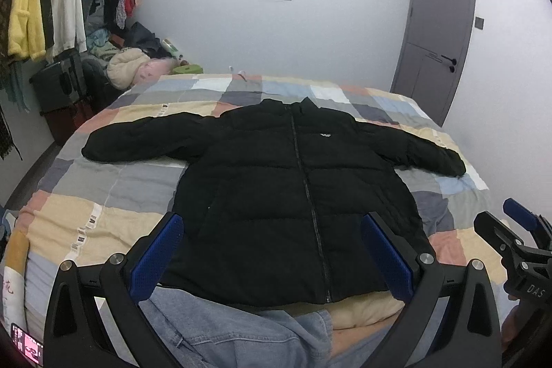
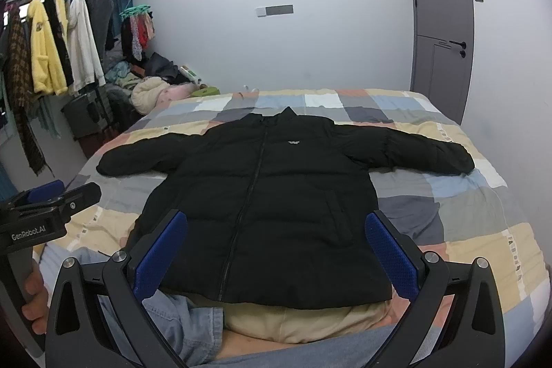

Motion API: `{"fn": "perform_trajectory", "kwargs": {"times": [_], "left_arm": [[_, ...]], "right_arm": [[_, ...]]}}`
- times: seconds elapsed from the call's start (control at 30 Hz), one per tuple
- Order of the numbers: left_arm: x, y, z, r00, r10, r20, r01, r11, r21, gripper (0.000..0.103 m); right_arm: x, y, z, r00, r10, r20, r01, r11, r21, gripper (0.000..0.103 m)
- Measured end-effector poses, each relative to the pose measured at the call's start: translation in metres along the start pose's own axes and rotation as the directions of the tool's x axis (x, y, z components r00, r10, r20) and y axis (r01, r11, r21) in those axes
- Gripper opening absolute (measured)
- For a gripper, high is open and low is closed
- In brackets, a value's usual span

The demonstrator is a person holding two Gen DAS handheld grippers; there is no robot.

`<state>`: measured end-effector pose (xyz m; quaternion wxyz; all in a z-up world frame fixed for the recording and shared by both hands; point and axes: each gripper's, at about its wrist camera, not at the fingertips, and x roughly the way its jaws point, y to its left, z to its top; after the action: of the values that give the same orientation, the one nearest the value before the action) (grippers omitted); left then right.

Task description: Fold large clothes

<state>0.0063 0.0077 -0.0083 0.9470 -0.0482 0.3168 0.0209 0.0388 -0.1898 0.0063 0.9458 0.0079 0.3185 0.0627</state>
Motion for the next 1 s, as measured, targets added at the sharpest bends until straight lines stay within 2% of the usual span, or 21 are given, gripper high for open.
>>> {"fn": "perform_trajectory", "kwargs": {"times": [1.0], "left_arm": [[-0.0017, -0.0024, 0.0045, 1.0, -0.027, -0.007, 0.027, 1.0, 0.0, 0.103]], "right_arm": [[0.0015, -0.0056, 0.0, 1.0, 0.016, 0.006, -0.016, 1.0, 0.017, 0.103]]}}
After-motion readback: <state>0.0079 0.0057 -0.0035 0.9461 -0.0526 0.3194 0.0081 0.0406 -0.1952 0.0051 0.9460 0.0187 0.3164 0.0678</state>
